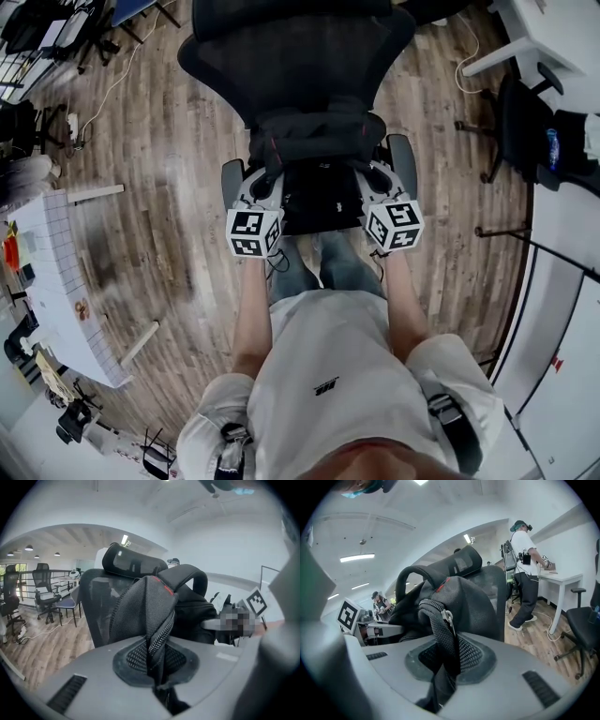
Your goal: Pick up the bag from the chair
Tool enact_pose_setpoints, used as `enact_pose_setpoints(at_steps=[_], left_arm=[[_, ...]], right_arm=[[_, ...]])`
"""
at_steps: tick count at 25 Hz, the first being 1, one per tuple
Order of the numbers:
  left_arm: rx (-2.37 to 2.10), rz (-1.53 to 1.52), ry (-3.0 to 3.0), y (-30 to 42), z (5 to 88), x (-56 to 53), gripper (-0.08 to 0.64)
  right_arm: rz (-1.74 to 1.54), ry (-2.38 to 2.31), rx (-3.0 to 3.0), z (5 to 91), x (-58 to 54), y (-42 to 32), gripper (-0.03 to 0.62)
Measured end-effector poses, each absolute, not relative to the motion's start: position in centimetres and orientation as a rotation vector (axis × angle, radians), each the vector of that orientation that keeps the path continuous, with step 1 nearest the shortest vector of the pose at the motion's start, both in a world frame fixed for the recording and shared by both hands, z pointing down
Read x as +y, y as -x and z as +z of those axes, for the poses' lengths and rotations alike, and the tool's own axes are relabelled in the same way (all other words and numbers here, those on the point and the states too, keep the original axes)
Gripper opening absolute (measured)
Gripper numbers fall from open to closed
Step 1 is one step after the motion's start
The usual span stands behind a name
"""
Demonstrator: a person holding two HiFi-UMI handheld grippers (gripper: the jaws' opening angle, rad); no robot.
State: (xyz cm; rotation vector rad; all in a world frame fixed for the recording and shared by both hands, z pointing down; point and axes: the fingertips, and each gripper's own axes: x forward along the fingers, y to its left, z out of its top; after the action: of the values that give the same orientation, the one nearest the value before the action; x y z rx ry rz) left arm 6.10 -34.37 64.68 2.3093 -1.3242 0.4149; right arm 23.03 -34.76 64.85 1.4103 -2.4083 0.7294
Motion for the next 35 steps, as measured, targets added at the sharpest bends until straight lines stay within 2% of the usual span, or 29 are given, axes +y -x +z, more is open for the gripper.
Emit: enact_pose_setpoints(at_steps=[22,35], left_arm=[[-1.451,0.172,-2.545,-5.5,46.6,-31.1,0.025],[-1.419,0.072,-2.702,-5.9,38.5,-26.1,0.025]], right_arm=[[0.366,-1.411,-2.664,46.1,-31.9,-22.6,0.040],[0.205,-1.453,-2.748,37.9,-26.0,-23.1,0.038]])
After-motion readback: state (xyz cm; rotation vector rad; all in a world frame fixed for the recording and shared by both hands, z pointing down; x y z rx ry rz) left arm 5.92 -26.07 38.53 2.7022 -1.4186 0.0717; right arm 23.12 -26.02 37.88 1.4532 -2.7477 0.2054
